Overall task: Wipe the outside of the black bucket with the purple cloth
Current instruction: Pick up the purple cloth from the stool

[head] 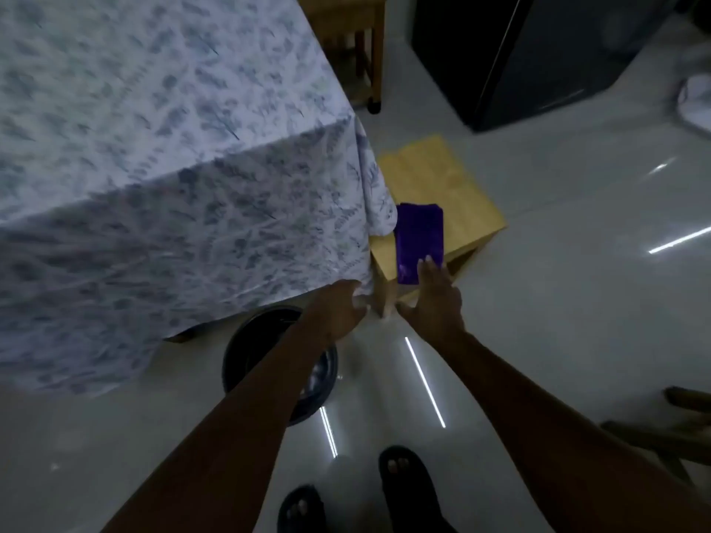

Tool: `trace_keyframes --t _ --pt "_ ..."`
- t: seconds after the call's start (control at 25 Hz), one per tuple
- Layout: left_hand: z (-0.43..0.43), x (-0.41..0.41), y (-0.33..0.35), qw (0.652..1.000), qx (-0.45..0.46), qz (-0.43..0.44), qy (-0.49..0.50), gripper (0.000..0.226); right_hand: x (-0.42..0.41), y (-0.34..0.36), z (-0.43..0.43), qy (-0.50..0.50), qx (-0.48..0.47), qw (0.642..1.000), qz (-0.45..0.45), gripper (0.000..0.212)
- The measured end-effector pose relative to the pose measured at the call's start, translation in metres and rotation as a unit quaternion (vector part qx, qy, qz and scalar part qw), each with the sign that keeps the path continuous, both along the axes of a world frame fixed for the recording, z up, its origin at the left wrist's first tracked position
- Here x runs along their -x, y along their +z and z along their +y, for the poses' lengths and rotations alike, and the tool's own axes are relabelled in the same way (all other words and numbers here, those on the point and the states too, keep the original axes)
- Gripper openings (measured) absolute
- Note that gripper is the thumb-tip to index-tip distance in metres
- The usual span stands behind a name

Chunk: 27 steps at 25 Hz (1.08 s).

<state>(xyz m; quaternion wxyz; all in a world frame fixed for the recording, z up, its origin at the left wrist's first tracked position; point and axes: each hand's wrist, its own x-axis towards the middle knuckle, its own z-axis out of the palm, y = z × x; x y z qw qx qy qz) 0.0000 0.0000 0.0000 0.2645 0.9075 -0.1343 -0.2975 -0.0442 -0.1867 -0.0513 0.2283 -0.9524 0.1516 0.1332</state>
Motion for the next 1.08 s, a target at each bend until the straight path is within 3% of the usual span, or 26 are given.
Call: trace_keyframes --t 0.16,0.36,0.64,0.8,0.92,1.08 --pt "0.01 -0.02 -0.062 0.999 -0.029 -0.032 0.009 0.06 -0.049 -0.046 -0.011 -0.026 0.096 0.989 -0.113 0.091" --pt "0.021 -0.031 -0.117 0.996 -0.021 -0.081 0.005 0.059 -0.094 -0.081 -0.014 -0.048 0.149 0.984 -0.088 0.08" --pt "0.049 0.013 -0.125 0.993 -0.009 -0.116 -0.026 0.053 -0.058 -0.101 0.002 0.003 0.184 0.964 -0.192 0.057" --pt "0.072 0.046 -0.099 0.991 0.013 -0.13 -0.017 0.049 -0.012 -0.093 0.042 0.011 0.089 0.966 -0.243 0.054" --pt "0.09 0.064 -0.11 0.992 -0.031 -0.118 -0.009 0.044 0.026 -0.092 0.088 0.01 -0.022 0.958 -0.286 0.055" --pt "0.105 0.097 -0.164 0.997 -0.034 -0.07 0.002 0.032 0.062 -0.12 0.137 -0.044 -0.224 0.943 -0.243 0.056"
